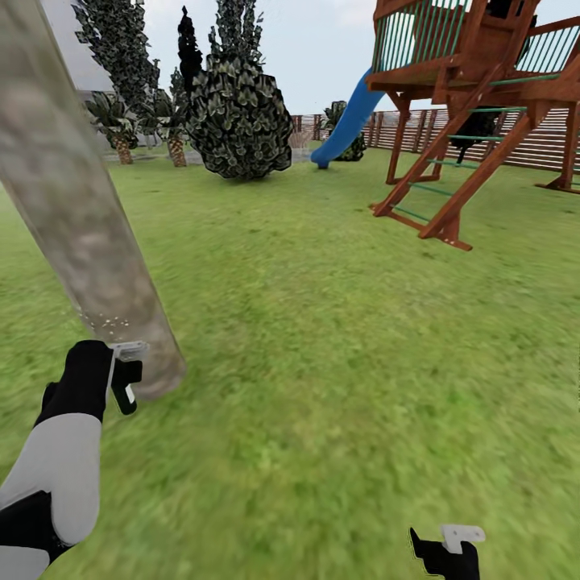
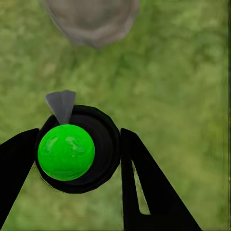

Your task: In the garden, pick up the pesticide atomizer on the floor and spray pesticide onto both trees until each tree trunk is fully covered.

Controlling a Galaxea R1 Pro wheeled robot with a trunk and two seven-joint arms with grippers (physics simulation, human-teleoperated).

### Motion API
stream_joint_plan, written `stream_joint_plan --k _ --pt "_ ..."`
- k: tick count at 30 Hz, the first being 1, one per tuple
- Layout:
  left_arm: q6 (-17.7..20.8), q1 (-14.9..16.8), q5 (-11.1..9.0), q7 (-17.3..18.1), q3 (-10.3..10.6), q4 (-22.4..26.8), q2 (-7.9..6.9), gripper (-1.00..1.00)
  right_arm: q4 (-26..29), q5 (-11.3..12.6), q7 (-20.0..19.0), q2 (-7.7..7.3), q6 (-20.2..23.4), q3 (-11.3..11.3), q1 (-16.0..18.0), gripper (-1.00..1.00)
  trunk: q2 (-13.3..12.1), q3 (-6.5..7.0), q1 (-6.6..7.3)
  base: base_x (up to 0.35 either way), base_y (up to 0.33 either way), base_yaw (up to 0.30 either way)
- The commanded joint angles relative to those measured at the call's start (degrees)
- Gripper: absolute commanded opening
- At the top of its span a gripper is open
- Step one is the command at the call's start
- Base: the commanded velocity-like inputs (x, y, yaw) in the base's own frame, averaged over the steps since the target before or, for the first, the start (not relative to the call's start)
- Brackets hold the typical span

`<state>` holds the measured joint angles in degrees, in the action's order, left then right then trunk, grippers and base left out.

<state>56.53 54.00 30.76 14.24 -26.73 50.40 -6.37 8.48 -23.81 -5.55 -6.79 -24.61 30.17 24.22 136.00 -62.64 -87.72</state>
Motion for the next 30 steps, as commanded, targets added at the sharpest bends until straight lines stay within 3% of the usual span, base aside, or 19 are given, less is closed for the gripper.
stream_joint_plan --k 1,7,12,17,21,30 --pt "0.2 0.1 0.6 0.6 -0.1 0.1 0.07 -1.0 0.0 -0.2 -0.4 0.01 -0.2 0.5 0.0 1.0 0.0 -0.05 0.0 0.144 -0.249 0.0" --pt "0.2 0.0 0.5 0.5 -0.3 0.0 0.13 -1.0 0.0 -0.2 -0.4 0.02 -0.2 0.5 0.0 1.0 0.0 -0.05 0.0 0.138 -0.25 0.024" --pt "0.1 -0.1 0.4 0.5 -0.4 -1.2 -0.01 -1.0 0.0 -0.2 -0.4 0.02 -0.2 0.5 0.0 1.0 0.0 -0.05 0.0 0.137 -0.25 0.252" --pt "-0.6 -3.0 0.7 0.6 -0.8 -1.6 -2.7 -1.0 0.0 -0.2 -0.4 0.02 -0.2 0.5 0.0 1.0 0.0 -0.05 0.0 0.137 -0.25 0.27" --pt "-0.6 -3.7 0.4 0.4 -0.4 -1.9 -1.48 -1.0 0.0 -0.2 -0.4 -0.05 -0.2 0.5 0.0 1.0 0.0 -0.05 0.0 0.169 -0.239 0.045" --pt "1.7 -2.2 0.6 0.9 0.1 -2.8 -1.8 -1.0 0.4 -0.4 -0.4 2.87 -0.4 0.4 1.6 1.0 0.0 -0.05 -0.01 0.0 0.0 0.0"
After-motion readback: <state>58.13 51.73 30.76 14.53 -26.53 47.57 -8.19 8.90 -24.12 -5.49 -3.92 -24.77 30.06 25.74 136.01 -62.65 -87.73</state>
